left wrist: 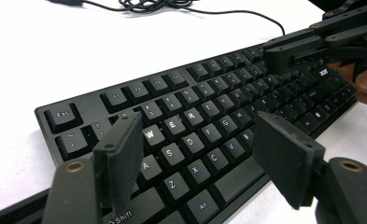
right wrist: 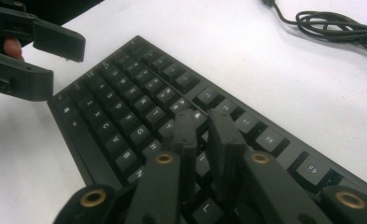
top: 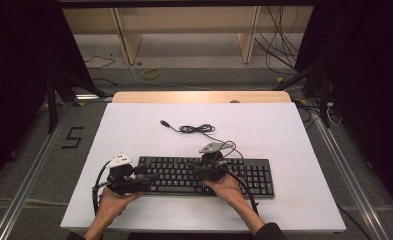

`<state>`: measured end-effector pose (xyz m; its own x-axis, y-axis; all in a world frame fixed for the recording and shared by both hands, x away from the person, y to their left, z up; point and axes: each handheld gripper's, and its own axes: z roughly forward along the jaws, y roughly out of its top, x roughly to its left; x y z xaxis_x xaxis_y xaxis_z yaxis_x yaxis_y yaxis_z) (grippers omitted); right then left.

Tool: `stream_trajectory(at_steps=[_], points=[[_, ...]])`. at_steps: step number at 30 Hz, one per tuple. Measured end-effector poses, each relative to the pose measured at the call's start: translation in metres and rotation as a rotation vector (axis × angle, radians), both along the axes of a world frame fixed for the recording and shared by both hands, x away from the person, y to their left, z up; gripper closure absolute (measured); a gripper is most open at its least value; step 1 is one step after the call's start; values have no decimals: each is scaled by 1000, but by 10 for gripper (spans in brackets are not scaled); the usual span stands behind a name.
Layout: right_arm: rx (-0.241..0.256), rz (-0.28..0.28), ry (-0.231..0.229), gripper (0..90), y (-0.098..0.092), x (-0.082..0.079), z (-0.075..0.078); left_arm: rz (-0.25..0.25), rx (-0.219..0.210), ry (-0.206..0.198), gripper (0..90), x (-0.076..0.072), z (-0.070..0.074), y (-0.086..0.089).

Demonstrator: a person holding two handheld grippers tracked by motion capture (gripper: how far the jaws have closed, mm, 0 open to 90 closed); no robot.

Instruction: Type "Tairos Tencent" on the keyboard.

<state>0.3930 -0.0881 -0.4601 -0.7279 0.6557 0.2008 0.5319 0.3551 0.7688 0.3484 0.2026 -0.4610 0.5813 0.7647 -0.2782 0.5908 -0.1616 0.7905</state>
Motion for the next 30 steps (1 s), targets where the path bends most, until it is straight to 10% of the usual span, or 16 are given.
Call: stream_trajectory(at_steps=[30], points=[[-85,4,35,900,10,5,-16,-7,0,-3,330,-1,0,0]])
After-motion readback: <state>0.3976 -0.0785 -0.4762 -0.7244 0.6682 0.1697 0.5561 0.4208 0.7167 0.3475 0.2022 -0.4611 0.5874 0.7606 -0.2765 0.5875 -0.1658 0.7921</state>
